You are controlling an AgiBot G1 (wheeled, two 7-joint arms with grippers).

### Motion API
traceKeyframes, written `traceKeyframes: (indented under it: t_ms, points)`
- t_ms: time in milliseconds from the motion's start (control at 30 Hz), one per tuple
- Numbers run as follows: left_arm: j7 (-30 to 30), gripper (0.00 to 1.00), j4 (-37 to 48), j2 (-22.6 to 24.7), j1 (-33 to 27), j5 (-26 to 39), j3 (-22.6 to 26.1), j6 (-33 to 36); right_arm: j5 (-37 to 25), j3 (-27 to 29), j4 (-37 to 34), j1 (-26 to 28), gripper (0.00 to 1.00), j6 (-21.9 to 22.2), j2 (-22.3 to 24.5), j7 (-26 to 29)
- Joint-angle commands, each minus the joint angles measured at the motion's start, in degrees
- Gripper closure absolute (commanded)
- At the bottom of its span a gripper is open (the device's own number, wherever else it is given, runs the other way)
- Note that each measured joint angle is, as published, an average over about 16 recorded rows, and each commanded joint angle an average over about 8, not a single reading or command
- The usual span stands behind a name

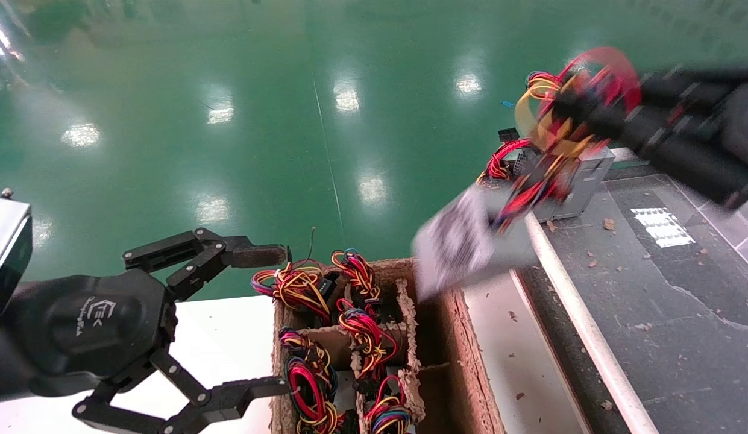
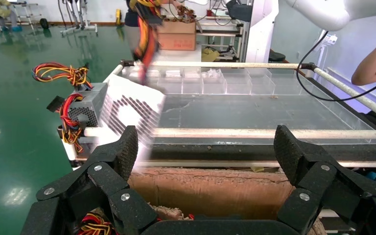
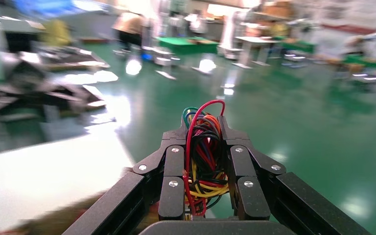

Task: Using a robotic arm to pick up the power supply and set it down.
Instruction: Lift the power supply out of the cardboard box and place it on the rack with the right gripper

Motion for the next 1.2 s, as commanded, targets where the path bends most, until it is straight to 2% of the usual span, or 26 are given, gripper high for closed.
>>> traceKeyframes:
  t_ms: [33,367,567,900,1200]
  points:
    - [0.0,0.0,0.0,0.0,0.0,0.0,0.0,0.0,-1.03,0.89,-0.35,1.06,1.0,1.54,1.37,-0.82]
    - [0.01,0.0,0.0,-0.01,-0.01,-0.02,0.03,-0.01,-11.93,0.61,-5.4,3.71,1.0,11.36,5.19,-5.04]
    - [0.02,0.0,0.0,-0.02,-0.01,-0.03,0.04,-0.02,-19.08,-1.34,-7.38,5.07,1.0,16.5,5.02,-6.96]
    - [0.03,0.0,0.0,-0.02,-0.01,-0.04,0.06,-0.03,-29.85,-6.36,-15.29,11.7,1.0,22.5,-1.94,-9.05]
    - [0.04,0.0,0.0,-0.03,-0.02,-0.05,0.08,-0.03,-36.78,-10.22,-25.89,21.02,1.0,24.59,-9.87,-12.13]
